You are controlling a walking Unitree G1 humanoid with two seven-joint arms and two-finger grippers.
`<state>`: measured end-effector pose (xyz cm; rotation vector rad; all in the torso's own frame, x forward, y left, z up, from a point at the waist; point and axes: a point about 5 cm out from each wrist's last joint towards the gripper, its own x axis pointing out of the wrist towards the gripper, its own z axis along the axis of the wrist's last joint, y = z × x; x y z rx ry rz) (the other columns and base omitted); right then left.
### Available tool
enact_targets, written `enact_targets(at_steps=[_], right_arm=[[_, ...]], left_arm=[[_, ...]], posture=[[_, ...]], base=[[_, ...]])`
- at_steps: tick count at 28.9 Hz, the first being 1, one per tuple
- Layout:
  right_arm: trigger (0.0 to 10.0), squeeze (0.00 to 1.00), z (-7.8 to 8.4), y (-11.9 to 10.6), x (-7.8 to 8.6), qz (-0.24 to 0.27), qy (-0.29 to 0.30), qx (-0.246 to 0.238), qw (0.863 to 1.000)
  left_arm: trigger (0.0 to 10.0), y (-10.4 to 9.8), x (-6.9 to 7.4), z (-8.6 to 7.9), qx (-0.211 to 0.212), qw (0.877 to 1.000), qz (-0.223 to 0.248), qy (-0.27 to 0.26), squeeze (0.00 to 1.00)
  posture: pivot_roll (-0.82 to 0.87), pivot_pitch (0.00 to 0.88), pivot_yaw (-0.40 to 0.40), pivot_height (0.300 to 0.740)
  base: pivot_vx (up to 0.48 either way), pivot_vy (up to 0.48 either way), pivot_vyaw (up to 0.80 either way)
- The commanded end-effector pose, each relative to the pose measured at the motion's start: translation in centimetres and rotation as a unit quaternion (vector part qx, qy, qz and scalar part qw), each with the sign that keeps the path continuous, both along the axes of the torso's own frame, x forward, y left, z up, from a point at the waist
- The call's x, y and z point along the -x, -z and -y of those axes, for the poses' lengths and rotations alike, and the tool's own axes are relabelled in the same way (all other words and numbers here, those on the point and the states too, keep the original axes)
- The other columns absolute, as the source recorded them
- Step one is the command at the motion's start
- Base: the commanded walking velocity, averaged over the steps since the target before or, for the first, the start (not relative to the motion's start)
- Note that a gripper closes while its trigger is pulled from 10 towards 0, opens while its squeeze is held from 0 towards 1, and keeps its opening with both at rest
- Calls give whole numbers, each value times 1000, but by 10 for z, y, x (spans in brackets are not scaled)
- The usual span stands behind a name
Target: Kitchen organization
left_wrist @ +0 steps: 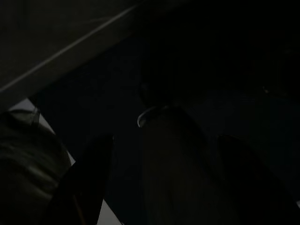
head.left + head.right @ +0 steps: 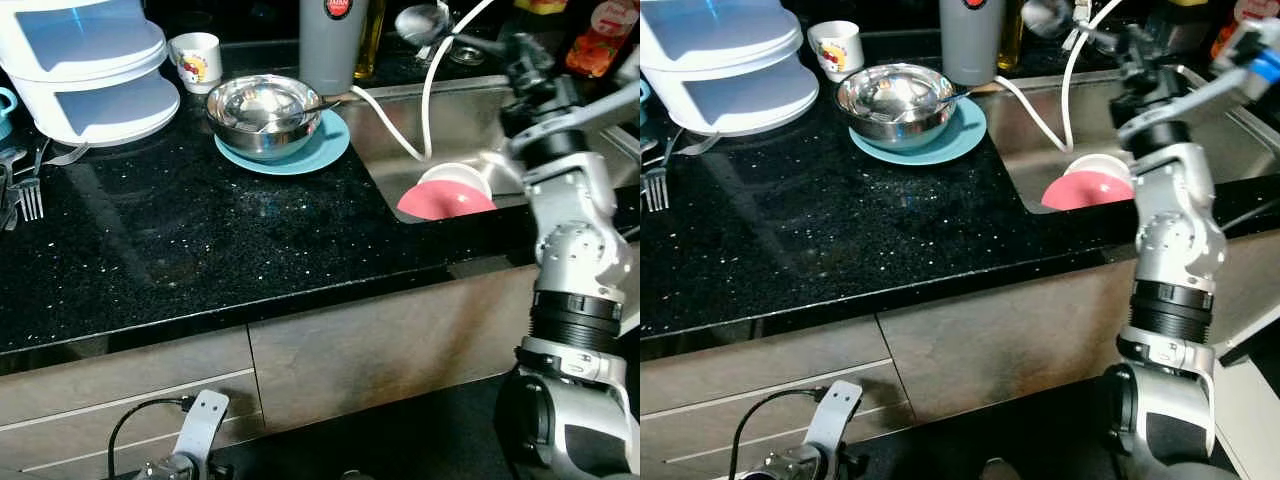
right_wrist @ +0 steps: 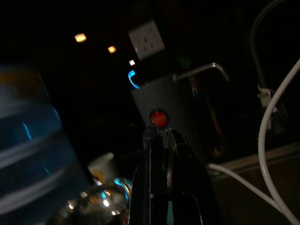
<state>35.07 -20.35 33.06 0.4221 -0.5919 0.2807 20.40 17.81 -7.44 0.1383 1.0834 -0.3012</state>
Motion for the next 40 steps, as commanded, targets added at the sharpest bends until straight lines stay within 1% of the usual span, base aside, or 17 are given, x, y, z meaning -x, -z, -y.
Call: enact_targets(at_steps=[1,4,6,14,19,20,21,22,24,28,31,33,35,36,38,39,40], right_arm=[[10000,0,1,8,-3,-21,19,18,999],[10000,0,0,10,-3,-29,26,30,999],[10000,0,-5,13,-4,-37,25,46,998],[10000,0,-18,19,-6,-49,27,69,996],[10000,0,-24,22,-9,-57,42,102,992],[10000,0,-27,24,-11,-61,50,122,989],[10000,0,-31,27,-13,-69,67,156,983],[10000,0,-31,27,-13,-69,67,156,983],[10000,0,-34,30,-14,-77,78,183,977],[10000,0,-47,41,-21,-102,101,254,957],[10000,0,-57,50,-27,-116,103,291,944],[10000,0,-60,54,-31,-127,110,310,936],[10000,0,-61,60,-39,-148,125,349,917],[10000,0,-61,60,-39,-148,125,349,917],[10000,0,-64,67,-46,-164,134,404,890],[10000,0,-67,71,-48,-168,138,441,871],[10000,0,-67,71,-48,-168,138,441,871]], left_arm=[[10000,4,8,-4,-10,1000,-17,3,0],[10000,4,8,-4,-10,1000,-17,3,0],[10000,4,8,-5,-9,1000,-18,2,0],[10000,4,7,-4,-4,1000,-17,-2,0],[10000,3,7,-3,0,1000,-14,-7,0],[10000,3,7,-3,2,1000,-11,-13,0],[10000,3,7,-3,5,1000,-7,-19,0],[10000,3,7,-3,5,1000,-7,-19,0],[10000,3,7,-3,6,1000,-7,-17,0],[10000,3,7,-2,4,1000,-7,-14,0],[10000,3,6,-2,3,1000,-6,-13,0],[10000,3,6,-2,3,1000,-6,-12,0],[10000,3,6,-1,4,1000,-5,-13,0],[10000,3,6,-1,4,1000,-5,-13,0],[10000,4,7,0,5,1000,-4,-14,0],[10000,4,7,1,6,1000,-4,-15,0],[10000,4,7,1,6,1000,-4,-15,0]], posture=[[-5,78,31,740],[-7,75,34,740],[-8,73,36,740],[-3,80,35,740],[-1,79,34,740],[0,79,33,740],[0,79,33,740],[0,79,33,740],[-3,81,28,740],[-8,84,24,740],[-3,88,21,740],[1,94,16,740],[6,101,9,740],[6,101,9,740],[7,109,1,740],[11,117,-6,740],[11,117,-6,740]], base=[[0,-472,0],[0,-472,0],[0,-472,0],[0,-471,0],[0,-454,0],[0,0,0],[0,0,0],[0,0,0],[0,0,0],[0,0,0],[0,0,0],[0,0,0],[0,0,0],[0,0,0],[0,0,0],[0,0,0],[0,0,0]])
